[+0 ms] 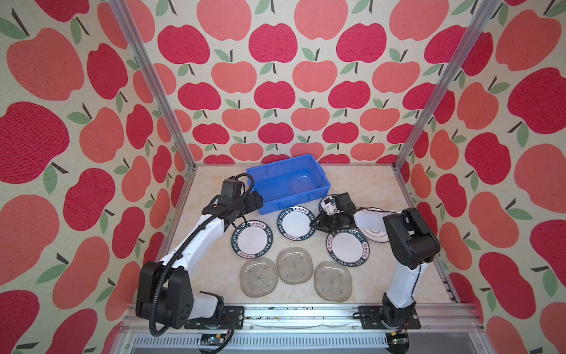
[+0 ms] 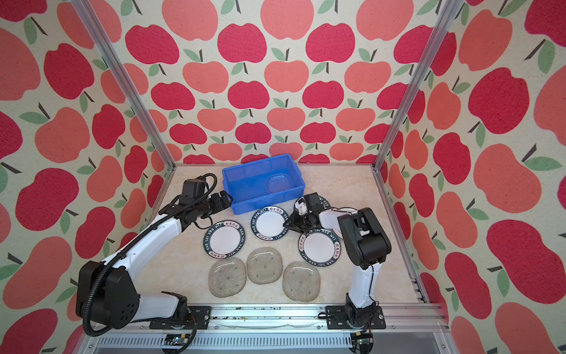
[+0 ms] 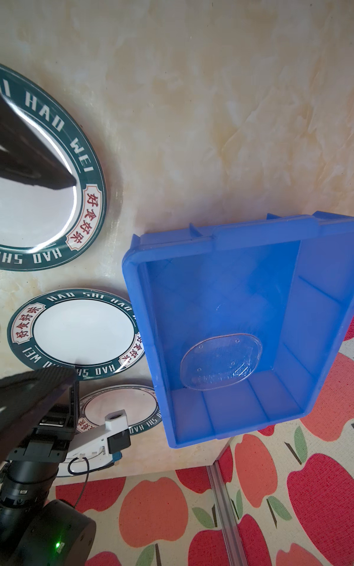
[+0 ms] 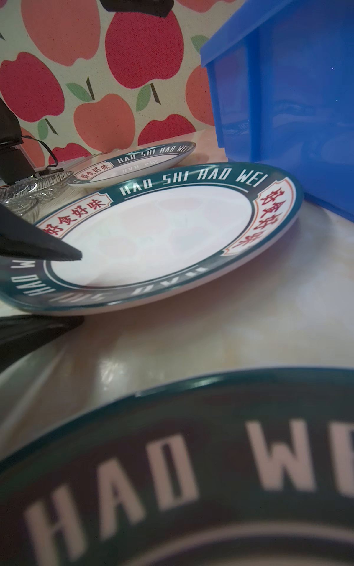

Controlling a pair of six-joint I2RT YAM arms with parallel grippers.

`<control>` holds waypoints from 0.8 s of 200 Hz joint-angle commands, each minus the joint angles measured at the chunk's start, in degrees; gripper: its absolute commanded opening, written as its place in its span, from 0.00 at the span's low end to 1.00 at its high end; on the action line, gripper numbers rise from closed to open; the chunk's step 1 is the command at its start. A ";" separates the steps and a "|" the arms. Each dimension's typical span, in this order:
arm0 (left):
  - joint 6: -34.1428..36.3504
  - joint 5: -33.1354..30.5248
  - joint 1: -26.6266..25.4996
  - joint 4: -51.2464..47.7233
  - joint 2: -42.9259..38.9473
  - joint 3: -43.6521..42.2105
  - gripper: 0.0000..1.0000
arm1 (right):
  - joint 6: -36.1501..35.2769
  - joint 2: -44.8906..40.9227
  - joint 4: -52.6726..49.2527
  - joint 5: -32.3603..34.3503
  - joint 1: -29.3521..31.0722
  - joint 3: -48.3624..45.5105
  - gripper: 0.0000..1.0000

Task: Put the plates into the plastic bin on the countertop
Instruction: 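Close the right gripper on the rim of the green-rimmed ceramic plate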

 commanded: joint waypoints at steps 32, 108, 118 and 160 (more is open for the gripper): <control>-0.25 1.38 0.68 0.95 1.57 -0.81 0.92 | 1.56 0.70 1.94 -1.03 -0.64 -1.54 0.15; -0.67 2.37 1.81 2.42 2.98 -0.20 0.92 | 2.05 -5.08 1.13 -0.96 -1.23 -3.62 0.00; -0.67 2.56 2.06 2.42 3.03 0.05 0.92 | 2.16 -7.48 0.30 -0.94 -1.35 -4.08 0.00; -0.56 3.44 3.83 2.68 4.92 1.76 0.92 | -0.44 -19.86 -9.01 0.12 -1.52 -2.61 0.00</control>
